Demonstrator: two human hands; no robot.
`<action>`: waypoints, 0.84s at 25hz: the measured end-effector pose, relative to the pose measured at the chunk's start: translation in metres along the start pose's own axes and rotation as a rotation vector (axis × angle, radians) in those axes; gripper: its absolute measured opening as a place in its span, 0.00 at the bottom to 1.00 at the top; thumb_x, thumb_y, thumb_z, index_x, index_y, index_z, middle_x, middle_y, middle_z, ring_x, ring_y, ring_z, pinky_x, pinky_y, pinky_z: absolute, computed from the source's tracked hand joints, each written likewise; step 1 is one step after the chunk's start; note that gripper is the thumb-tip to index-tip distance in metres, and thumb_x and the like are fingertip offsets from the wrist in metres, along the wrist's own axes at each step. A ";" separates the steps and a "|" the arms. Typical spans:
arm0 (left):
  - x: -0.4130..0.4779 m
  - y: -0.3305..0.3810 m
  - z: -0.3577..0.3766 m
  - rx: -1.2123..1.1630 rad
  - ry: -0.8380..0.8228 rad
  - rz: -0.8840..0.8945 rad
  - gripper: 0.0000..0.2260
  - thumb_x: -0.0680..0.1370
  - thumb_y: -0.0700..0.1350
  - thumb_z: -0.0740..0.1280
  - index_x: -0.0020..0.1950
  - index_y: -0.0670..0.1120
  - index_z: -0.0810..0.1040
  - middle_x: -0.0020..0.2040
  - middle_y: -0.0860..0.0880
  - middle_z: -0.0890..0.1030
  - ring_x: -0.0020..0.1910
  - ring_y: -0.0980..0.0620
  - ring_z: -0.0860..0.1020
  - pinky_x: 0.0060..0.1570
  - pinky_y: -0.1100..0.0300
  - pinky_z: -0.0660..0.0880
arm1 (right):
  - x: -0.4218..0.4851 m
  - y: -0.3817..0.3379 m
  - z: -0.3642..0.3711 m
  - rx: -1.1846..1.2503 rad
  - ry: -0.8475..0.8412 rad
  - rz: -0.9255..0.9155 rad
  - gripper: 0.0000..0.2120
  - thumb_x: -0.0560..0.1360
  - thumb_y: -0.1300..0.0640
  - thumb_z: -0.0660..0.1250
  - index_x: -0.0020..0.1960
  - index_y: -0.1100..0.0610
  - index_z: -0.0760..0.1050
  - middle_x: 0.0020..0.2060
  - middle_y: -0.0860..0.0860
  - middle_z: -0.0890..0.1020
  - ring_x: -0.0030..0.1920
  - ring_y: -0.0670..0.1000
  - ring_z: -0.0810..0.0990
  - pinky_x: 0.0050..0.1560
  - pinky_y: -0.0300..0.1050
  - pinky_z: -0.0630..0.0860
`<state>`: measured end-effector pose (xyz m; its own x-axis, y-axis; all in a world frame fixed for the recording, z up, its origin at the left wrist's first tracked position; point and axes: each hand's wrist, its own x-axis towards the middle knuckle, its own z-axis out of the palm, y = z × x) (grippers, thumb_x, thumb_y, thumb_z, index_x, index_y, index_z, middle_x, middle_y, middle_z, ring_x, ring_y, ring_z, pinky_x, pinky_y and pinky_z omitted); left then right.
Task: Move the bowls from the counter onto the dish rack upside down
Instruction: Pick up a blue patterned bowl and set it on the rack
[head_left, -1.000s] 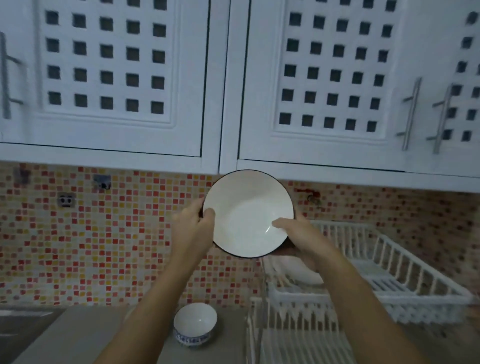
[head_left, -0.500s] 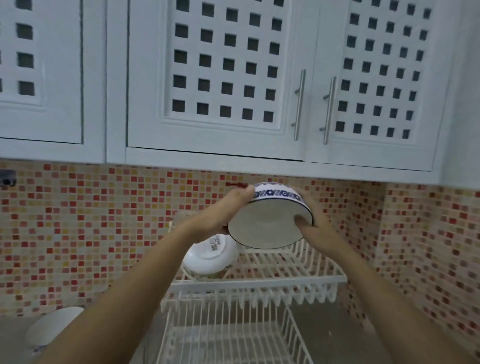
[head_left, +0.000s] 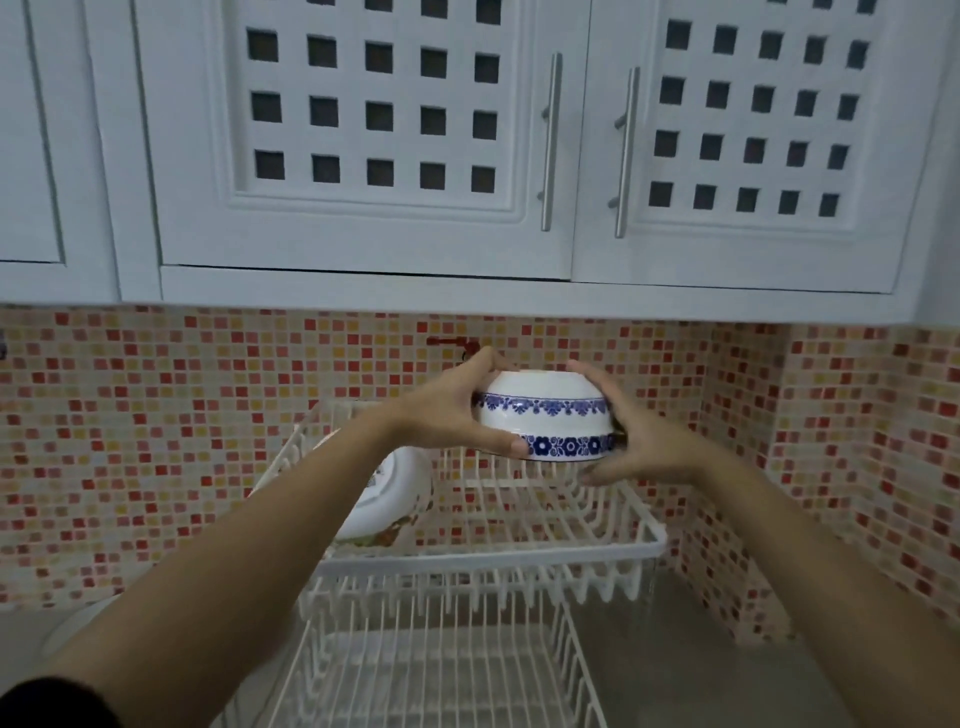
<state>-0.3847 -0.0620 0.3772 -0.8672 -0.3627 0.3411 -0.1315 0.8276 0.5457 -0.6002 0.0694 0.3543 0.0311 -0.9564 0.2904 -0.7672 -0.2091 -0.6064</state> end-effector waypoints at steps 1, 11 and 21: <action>0.005 -0.004 0.004 0.039 -0.011 -0.015 0.32 0.65 0.52 0.78 0.60 0.49 0.63 0.56 0.51 0.75 0.54 0.50 0.79 0.49 0.54 0.82 | 0.004 0.005 0.000 0.052 -0.083 0.053 0.49 0.60 0.48 0.77 0.70 0.34 0.49 0.62 0.37 0.65 0.60 0.42 0.73 0.52 0.36 0.78; 0.053 -0.046 0.041 0.483 -0.274 -0.295 0.51 0.61 0.56 0.79 0.74 0.53 0.50 0.72 0.46 0.62 0.70 0.43 0.65 0.67 0.49 0.69 | 0.062 0.054 0.025 -0.262 -0.151 0.163 0.58 0.59 0.36 0.76 0.77 0.48 0.46 0.73 0.44 0.59 0.71 0.47 0.62 0.70 0.47 0.65; 0.065 -0.056 0.057 0.689 -0.406 -0.439 0.52 0.62 0.60 0.77 0.76 0.52 0.50 0.74 0.45 0.60 0.71 0.42 0.64 0.67 0.48 0.68 | 0.084 0.067 0.040 -0.488 -0.292 0.250 0.60 0.53 0.31 0.76 0.75 0.49 0.51 0.72 0.46 0.65 0.68 0.52 0.67 0.67 0.53 0.69</action>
<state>-0.4609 -0.1075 0.3253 -0.7566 -0.6350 -0.1559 -0.6344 0.7706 -0.0601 -0.6237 -0.0331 0.3086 -0.0666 -0.9951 -0.0733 -0.9761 0.0802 -0.2019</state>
